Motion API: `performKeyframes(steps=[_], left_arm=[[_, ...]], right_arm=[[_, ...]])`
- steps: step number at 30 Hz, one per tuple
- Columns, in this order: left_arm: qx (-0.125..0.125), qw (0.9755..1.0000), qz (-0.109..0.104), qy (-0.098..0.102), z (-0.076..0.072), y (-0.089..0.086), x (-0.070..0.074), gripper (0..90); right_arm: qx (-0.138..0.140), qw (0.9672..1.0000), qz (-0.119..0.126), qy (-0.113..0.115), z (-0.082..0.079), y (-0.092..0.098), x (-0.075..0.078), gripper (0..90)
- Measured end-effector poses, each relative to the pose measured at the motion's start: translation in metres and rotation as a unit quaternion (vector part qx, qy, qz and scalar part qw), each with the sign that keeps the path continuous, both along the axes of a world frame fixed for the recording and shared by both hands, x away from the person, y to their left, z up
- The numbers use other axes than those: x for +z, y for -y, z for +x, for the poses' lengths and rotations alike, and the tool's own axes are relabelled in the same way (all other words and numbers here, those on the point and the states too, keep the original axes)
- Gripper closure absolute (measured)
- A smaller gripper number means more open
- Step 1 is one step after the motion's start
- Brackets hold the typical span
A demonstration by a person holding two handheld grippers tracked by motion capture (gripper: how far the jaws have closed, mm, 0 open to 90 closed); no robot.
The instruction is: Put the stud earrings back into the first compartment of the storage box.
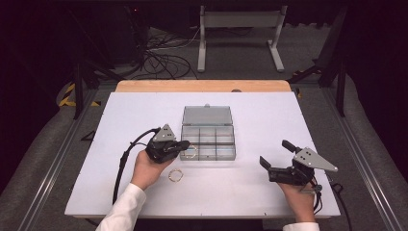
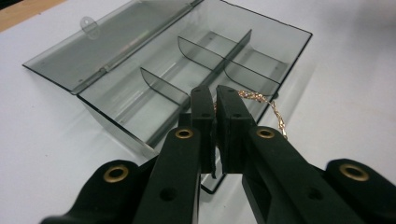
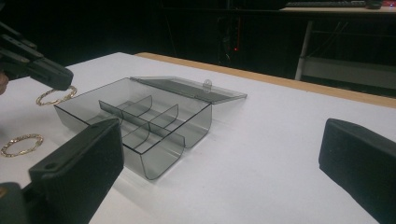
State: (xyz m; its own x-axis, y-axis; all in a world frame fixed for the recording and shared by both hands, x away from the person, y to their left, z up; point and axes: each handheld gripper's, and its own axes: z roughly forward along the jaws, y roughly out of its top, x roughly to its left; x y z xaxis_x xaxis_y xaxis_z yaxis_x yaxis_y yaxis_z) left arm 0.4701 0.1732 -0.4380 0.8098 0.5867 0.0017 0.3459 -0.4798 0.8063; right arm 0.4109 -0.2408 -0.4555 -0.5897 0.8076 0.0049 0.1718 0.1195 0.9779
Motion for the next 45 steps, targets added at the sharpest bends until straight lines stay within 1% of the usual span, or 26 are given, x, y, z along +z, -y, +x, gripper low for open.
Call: performKeyframes(steps=[1,2,4,5,8,11,13,15,16,18,21,22,24,26,27,29,32,34,35,37,38,39,41,44,45], left_arm=[[0.002,1.0000,0.002,0.003,0.002,0.000,0.001,86.7],[0.004,1.0000,-0.002,0.001,0.004,0.001,0.001,86.6],[0.009,1.0000,-0.002,0.000,0.007,0.002,0.000,86.6],[0.012,0.9999,0.001,0.001,0.008,0.002,0.000,86.6],[0.020,0.9998,0.002,0.002,0.013,0.004,-0.001,86.6],[0.034,0.9994,0.001,0.007,0.019,0.004,-0.002,86.6],[0.045,0.9989,0.003,0.012,0.023,0.004,-0.002,86.6],[0.052,0.9986,-0.002,0.011,0.026,0.005,-0.003,86.6],[0.057,0.9983,0.002,0.016,0.028,0.004,-0.003,86.6],[0.062,0.9980,-0.001,0.015,0.031,0.005,-0.004,86.6],[0.068,0.9976,-0.002,0.016,0.034,0.006,-0.006,86.6],[0.071,0.9972,0.001,0.022,0.036,0.005,-0.007,86.6],[0.074,0.9971,-0.002,0.018,0.039,0.006,-0.008,86.6],[0.080,0.9965,0.000,0.021,0.042,0.006,-0.009,86.5],[0.082,0.9964,-0.004,0.021,0.043,0.007,-0.009,86.6],[0.085,0.9961,-0.004,0.022,0.046,0.008,-0.010,86.5],[0.093,0.9952,-0.003,0.029,0.050,0.009,-0.010,86.6],[0.098,0.9947,-0.004,0.029,0.052,0.009,-0.012,86.5],[0.102,0.9943,-0.001,0.033,0.054,0.009,-0.012,86.5],[0.105,0.9942,-0.003,0.026,0.055,0.009,-0.014,86.5],[0.106,0.9939,0.000,0.028,0.057,0.009,-0.015,86.5],[0.106,0.9940,-0.002,0.025,0.058,0.009,-0.016,86.5],[0.110,0.9936,-0.002,0.026,0.059,0.009,-0.017,86.4],[0.114,0.9932,-0.004,0.025,0.061,0.010,-0.019,86.4],[0.116,0.9930,-0.008,0.023,0.061,0.011,-0.020,86.4]], right_arm=[[0.000,1.0000,0.000,0.000,0.000,0.000,0.000,0.3],[0.000,1.0000,0.000,-0.001,0.000,0.000,0.000,0.2],[0.001,1.0000,0.000,-0.001,0.000,0.000,0.000,0.2],[0.001,1.0000,0.000,-0.001,0.000,0.000,0.000,0.1],[0.002,1.0000,0.000,-0.001,0.000,0.000,0.000,0.1],[0.002,1.0000,-0.001,-0.001,0.000,0.000,0.000,0.1],[0.002,1.0000,-0.001,-0.001,0.000,0.000,0.000,0.1],[0.002,1.0000,-0.002,-0.002,0.001,0.000,0.000,0.1],[0.002,1.0000,-0.001,-0.002,0.000,0.000,0.000,0.1],[0.001,1.0000,-0.005,-0.001,0.001,0.001,0.000,0.1],[0.000,1.0000,-0.002,-0.002,0.000,0.002,0.000,0.1],[0.000,1.0000,-0.002,-0.002,0.001,0.002,0.000,0.1],[0.000,1.0000,-0.003,-0.002,0.001,0.002,0.000,0.1],[0.001,1.0000,-0.004,-0.003,0.001,0.002,0.000,0.1],[0.001,1.0000,-0.004,-0.003,0.001,0.002,-0.001,0.1],[0.002,1.0000,-0.005,-0.003,0.002,0.001,-0.001,0.1],[0.002,1.0000,-0.006,-0.002,0.002,0.001,-0.001,0.1],[0.002,1.0000,-0.005,-0.003,0.002,0.001,-0.001,0.1],[0.002,1.0000,-0.005,-0.003,0.002,0.001,-0.001,0.1],[0.002,1.0000,-0.006,-0.003,0.002,0.001,-0.001,0.1],[0.002,1.0000,-0.005,-0.003,0.002,0.001,-0.001,0.1],[0.001,1.0000,-0.006,-0.003,0.002,0.001,-0.001,0.1],[0.002,1.0000,-0.005,-0.003,0.002,0.001,-0.001,0.1],[0.001,1.0000,-0.005,-0.004,0.002,0.001,-0.001,0.1],[0.001,1.0000,-0.005,-0.004,0.002,0.001,-0.001,0.1]])
